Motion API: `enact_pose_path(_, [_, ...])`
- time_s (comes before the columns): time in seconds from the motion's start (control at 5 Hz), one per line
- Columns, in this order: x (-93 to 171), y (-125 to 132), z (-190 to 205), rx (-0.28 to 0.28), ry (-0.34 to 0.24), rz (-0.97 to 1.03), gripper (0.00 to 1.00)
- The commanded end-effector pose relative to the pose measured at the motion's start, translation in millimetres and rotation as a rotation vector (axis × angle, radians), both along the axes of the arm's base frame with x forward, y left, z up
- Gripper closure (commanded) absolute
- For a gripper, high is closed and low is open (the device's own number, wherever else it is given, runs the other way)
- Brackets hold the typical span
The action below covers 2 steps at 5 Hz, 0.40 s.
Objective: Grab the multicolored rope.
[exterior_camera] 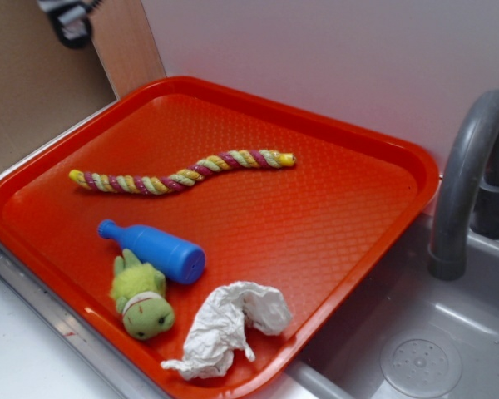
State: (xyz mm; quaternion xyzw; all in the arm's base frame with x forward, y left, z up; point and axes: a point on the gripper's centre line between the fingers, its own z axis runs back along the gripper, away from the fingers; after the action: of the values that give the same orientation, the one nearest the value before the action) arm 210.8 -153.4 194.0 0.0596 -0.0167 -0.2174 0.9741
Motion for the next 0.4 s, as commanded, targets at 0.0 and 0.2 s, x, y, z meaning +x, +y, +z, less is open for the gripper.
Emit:
enact_pose_path(0.0, [-5.0,-1.4,-24.9,-0.025,0.013,0.093,0.0])
enact_pose_path(0.2, [0.7,-11.2,-47.6,0.005,0.055,0.085,0.0])
